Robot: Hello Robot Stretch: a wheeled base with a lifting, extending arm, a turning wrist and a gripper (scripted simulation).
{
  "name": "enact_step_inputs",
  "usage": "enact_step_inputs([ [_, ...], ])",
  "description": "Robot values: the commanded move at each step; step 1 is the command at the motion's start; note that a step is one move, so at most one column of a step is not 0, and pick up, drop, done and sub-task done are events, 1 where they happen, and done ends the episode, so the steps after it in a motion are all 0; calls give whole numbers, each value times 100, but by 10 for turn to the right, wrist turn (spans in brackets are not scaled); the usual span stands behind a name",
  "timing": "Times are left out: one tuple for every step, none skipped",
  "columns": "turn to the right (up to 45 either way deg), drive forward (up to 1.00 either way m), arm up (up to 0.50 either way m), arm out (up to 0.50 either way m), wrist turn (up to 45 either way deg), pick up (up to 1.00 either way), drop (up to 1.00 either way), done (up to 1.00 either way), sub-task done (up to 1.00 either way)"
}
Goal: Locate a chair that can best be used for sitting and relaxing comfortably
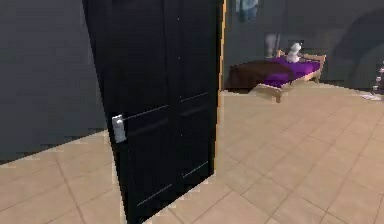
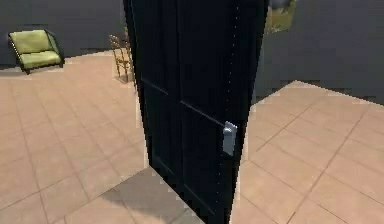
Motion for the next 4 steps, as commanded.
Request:
enact_step_inputs([
  [450,0,0,0,0,0,0,0,0],
  [60,0,0,0,0,0,0,0,0],
  [0,100,0,0,0,0,0,0,0],
  [30,0,0,0,0,0,0,0,0],
])
